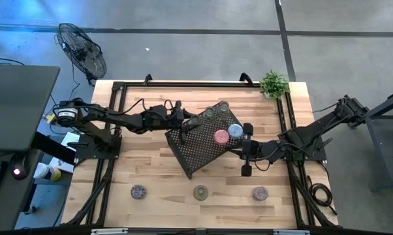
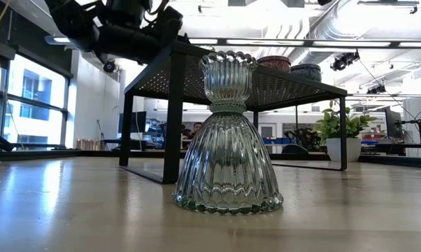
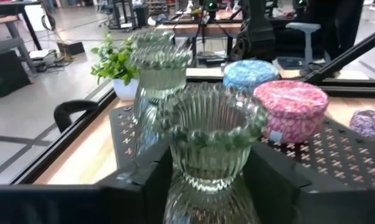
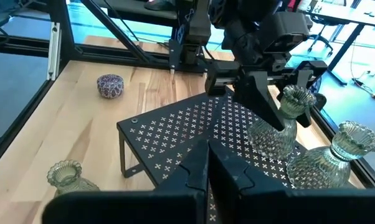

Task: Pick & Place candle stick holders
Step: Put the top green glass candle holder on the shelf, then put the red scented candle on the shelf

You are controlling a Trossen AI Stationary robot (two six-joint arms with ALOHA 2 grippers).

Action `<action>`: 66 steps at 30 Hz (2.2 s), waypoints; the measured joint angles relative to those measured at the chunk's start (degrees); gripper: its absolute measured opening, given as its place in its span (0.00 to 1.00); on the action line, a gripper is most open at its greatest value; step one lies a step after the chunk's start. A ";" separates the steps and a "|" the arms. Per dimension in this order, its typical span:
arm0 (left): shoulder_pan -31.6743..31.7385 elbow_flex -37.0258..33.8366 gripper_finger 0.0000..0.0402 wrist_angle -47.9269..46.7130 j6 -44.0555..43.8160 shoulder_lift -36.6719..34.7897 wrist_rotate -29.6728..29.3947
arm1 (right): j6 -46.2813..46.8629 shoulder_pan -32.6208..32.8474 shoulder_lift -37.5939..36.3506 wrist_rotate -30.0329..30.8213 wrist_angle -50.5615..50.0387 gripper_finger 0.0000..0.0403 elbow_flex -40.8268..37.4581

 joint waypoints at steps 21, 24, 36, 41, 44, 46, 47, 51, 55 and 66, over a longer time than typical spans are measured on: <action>0.00 -0.09 0.58 -15.63 -0.59 -10.30 0.20 | 0.64 0.00 0.02 -1.20 0.00 0.00 0.00; 0.00 -0.09 0.58 -21.76 1.54 -14.80 -0.03 | 0.64 0.00 0.02 -1.20 0.00 0.00 0.00; -12.23 -6.80 0.19 -32.61 6.24 -31.62 -0.84 | 9.51 0.01 0.11 -3.38 -0.09 0.00 0.04; -16.49 -16.79 0.02 -18.01 6.11 -33.99 -2.47 | 11.02 1.67 2.22 -1.29 -0.01 0.00 0.09; -17.05 -21.44 0.05 -10.85 4.07 -33.97 -3.89 | 15.17 3.42 3.92 -0.59 -0.16 0.00 0.09; -17.01 -23.34 0.06 -8.38 2.84 -33.97 -3.91 | 18.69 5.22 5.03 0.40 -0.59 0.00 0.09; -16.93 -23.97 0.06 -7.82 2.27 -33.97 -3.90 | 20.91 6.35 5.64 0.96 -1.68 0.00 0.09; -16.92 -24.37 0.05 -7.80 0.60 -33.97 -3.88 | 35.63 11.46 7.82 3.40 -10.74 0.00 0.09; -16.94 -24.37 0.03 -7.89 -0.02 -33.97 -3.36 | 55.20 17.58 9.44 3.83 -21.36 0.00 0.09; -16.92 -24.37 0.03 -7.91 0.04 -33.97 -2.84 | 91.54 30.00 11.98 -3.45 -36.02 0.00 0.06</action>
